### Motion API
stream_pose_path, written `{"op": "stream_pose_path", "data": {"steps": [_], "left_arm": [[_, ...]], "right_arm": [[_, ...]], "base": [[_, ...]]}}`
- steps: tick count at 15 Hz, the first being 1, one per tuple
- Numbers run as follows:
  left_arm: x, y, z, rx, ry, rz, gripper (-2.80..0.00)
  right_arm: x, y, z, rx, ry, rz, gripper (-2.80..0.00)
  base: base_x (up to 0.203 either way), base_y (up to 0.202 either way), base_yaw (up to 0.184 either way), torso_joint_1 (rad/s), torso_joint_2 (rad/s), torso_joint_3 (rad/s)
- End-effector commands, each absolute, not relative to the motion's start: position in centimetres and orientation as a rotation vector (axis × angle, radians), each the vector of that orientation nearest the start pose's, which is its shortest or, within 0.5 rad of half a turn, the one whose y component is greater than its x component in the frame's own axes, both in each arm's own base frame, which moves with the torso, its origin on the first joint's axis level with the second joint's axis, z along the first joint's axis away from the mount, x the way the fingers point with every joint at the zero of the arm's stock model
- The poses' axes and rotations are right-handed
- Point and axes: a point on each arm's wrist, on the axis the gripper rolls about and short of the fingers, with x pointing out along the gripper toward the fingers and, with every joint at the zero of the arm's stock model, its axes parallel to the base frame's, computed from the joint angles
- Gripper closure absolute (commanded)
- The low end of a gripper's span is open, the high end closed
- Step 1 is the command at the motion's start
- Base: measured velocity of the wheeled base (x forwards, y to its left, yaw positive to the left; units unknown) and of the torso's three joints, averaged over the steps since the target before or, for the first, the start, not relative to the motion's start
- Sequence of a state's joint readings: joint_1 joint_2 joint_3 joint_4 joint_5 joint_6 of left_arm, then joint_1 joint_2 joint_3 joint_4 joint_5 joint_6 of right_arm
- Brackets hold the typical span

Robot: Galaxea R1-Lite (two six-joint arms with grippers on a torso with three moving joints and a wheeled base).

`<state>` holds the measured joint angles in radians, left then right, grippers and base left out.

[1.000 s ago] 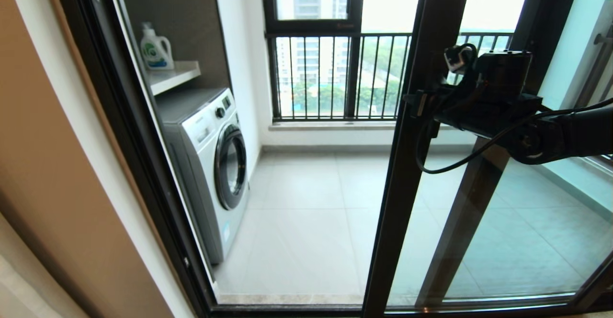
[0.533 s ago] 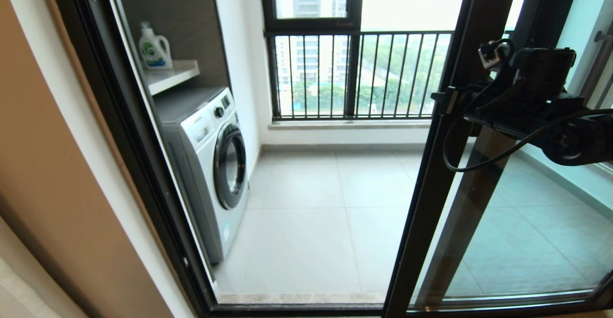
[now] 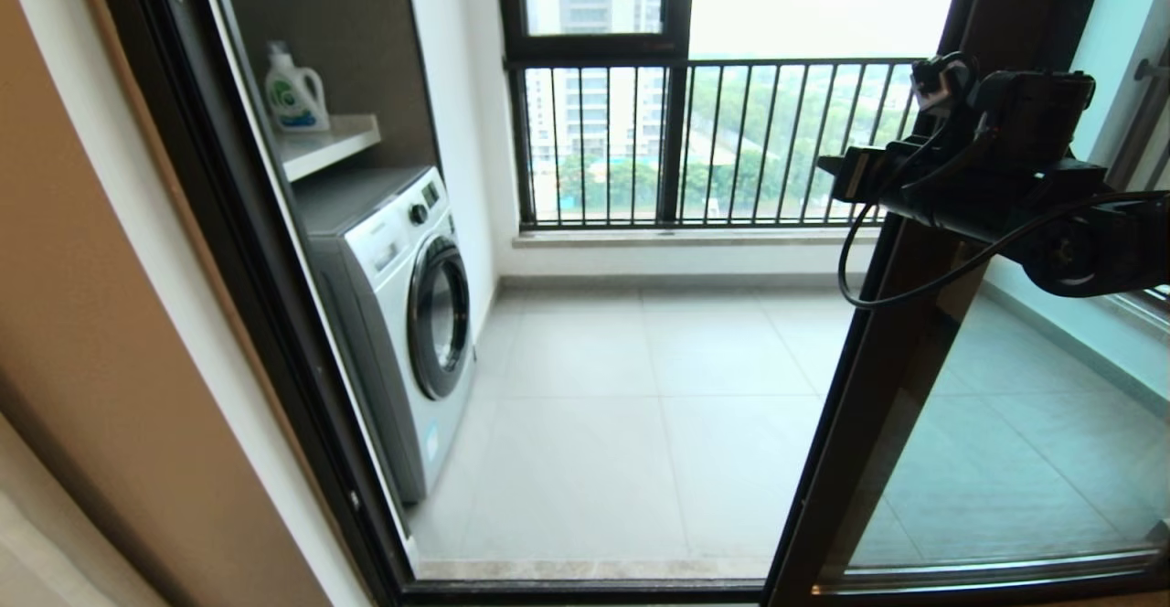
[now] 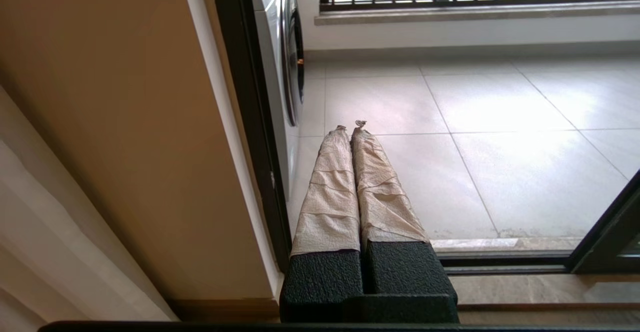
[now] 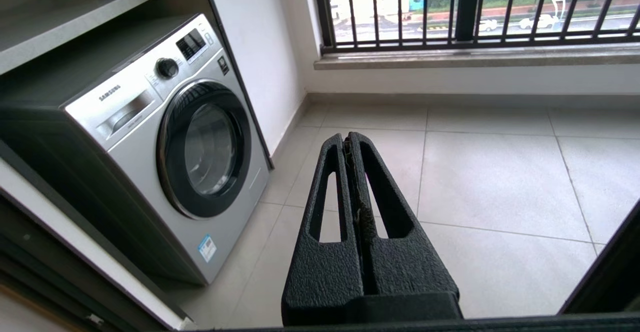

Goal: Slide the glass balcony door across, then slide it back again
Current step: Open the slid door

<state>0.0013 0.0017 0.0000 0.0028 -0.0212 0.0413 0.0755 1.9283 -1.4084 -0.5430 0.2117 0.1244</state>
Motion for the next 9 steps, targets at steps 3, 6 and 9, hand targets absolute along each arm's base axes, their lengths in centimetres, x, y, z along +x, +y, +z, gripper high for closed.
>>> {"op": "stream_pose_path", "data": {"steps": [3, 6, 9], "left_arm": [[-2.3, -0.1, 7.5, 0.041, 0.006, -0.020, 0.00], [-2.3, -0.1, 7.5, 0.041, 0.006, -0.020, 0.00], [-2.3, -0.1, 7.5, 0.041, 0.006, -0.020, 0.00]], "right_arm": [[41.9, 1.7, 24.9, 0.122, 0.001, 0.241, 0.00], [42.6, -0.4, 24.8, 0.120, -0.009, 0.194, 0.00], [42.9, -1.8, 24.8, 0.119, -0.015, 0.162, 0.00]], "base": [[0.000, 0.000, 0.000, 0.000, 0.00, 0.000], [0.000, 0.000, 0.000, 0.000, 0.00, 0.000], [0.000, 0.000, 0.000, 0.000, 0.00, 0.000]]}}
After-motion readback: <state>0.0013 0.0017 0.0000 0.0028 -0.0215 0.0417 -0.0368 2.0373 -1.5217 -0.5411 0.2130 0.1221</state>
